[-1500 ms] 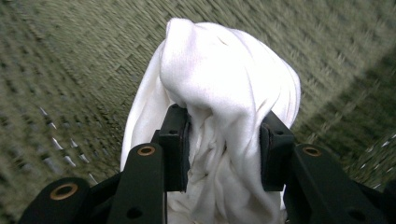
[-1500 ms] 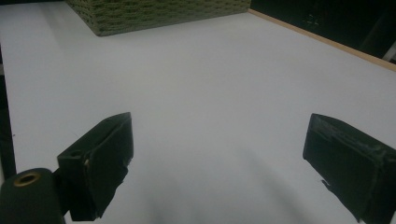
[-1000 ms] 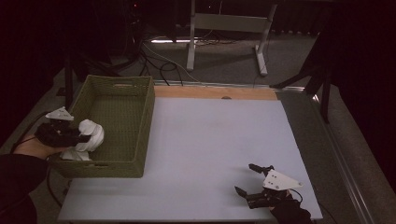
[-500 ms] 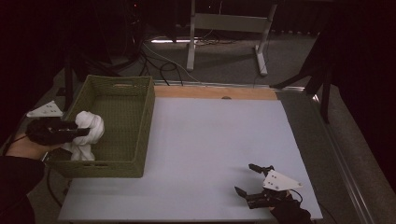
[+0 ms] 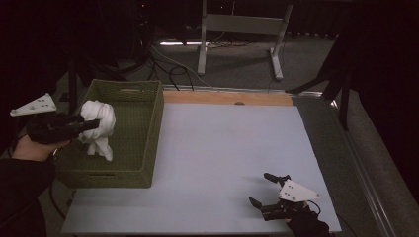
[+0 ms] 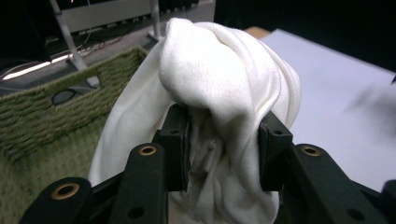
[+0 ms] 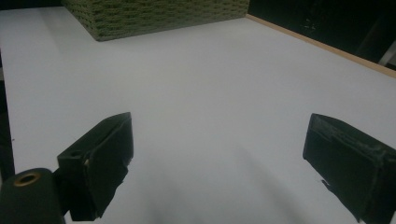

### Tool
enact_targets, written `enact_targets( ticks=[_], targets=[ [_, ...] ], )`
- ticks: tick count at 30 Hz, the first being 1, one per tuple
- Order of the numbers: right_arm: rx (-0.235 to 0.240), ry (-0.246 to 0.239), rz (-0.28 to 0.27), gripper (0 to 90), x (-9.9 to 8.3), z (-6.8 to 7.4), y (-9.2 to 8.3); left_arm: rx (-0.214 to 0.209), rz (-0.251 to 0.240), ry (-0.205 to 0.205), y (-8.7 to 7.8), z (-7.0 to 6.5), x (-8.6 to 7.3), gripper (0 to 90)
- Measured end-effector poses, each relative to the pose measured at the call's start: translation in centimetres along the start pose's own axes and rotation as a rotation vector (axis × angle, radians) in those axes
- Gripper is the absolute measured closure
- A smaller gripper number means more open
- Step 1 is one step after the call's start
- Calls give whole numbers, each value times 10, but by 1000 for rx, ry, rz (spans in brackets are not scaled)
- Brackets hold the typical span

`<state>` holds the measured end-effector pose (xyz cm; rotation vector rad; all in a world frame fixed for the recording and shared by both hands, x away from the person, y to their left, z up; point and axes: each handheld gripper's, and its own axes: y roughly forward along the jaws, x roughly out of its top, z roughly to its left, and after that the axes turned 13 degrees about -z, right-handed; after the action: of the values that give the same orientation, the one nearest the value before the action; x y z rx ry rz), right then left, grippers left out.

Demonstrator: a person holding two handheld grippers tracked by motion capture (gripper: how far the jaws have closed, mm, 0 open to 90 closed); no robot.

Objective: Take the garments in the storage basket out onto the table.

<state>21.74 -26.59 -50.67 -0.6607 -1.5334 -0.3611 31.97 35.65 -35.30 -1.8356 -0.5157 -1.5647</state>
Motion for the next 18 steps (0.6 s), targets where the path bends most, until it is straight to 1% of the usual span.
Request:
enact_targets(
  ticks=[1, 2, 3, 5, 6, 8, 10, 12, 14, 15, 18],
  targets=[
    [-5, -3, -8, 85, 0, 0, 0, -5, -15, -2, 0, -1, 1, 643],
    [-7, -7, -4, 86, 0, 0, 0, -11, -27, -5, 1, -1, 3, 643],
    [-8, -5, -6, 85, 0, 0, 0, -26, -34, -5, 2, -2, 4, 643],
    [-8, -5, -14, 85, 1, 0, 0, -38, -44, -7, 3, -3, 6, 642],
    [-14, -7, -16, 85, 0, 0, 0, -42, -45, -6, 4, -4, 7, 642],
    [-19, 4, -23, 85, 0, -1, -1, -38, -36, -15, 6, -4, 10, 642],
    [-19, 5, -22, 85, 0, -1, -2, -37, -47, -38, 7, -3, 12, 642],
    [-17, 9, -20, 85, 0, -2, -1, -45, -55, -48, 7, -4, 14, 642],
    [-16, 13, -22, 86, 0, -2, -1, -56, -63, -45, 7, -6, 17, 642],
    [-18, 7, -16, 86, 0, -2, -2, -56, -70, -40, 7, -8, 18, 642],
    [-19, 6, -21, 85, 0, -2, -1, -65, -88, -43, 7, -11, 23, 642]
  ],
)
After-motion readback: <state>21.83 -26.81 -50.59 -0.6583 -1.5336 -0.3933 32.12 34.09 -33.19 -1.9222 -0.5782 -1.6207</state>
